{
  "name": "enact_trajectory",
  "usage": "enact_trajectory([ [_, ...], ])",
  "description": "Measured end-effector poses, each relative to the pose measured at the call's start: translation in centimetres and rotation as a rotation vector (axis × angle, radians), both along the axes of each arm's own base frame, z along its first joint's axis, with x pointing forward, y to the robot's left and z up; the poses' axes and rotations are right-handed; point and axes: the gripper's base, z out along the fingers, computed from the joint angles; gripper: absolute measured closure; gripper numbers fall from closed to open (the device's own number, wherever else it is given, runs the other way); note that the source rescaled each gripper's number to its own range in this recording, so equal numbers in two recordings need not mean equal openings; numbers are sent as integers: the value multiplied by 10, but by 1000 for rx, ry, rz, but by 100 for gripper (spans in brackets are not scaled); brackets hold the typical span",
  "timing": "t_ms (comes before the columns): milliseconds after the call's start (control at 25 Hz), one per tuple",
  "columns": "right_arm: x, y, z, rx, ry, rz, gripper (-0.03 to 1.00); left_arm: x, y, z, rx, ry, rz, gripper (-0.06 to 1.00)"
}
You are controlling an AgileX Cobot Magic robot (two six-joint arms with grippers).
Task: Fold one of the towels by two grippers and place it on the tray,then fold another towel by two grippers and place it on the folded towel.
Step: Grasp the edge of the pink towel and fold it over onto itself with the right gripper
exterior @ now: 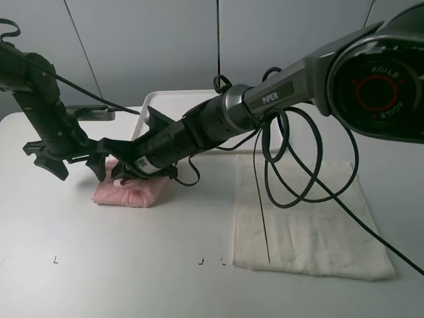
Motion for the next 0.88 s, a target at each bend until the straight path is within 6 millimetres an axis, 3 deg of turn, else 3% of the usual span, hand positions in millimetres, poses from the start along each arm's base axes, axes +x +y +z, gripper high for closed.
enact_trajectory([
  [520,0,0,-1,-7,4,-2,96,45,-3,86,-18,-163,-44,-5],
  [720,2,2,2,33,45,-78,73,50,-3,103,-18,-185,-66,-5],
  [880,-6,12,4,47,17,-59,70,52,-4,107,-27,-192,-78,-5],
])
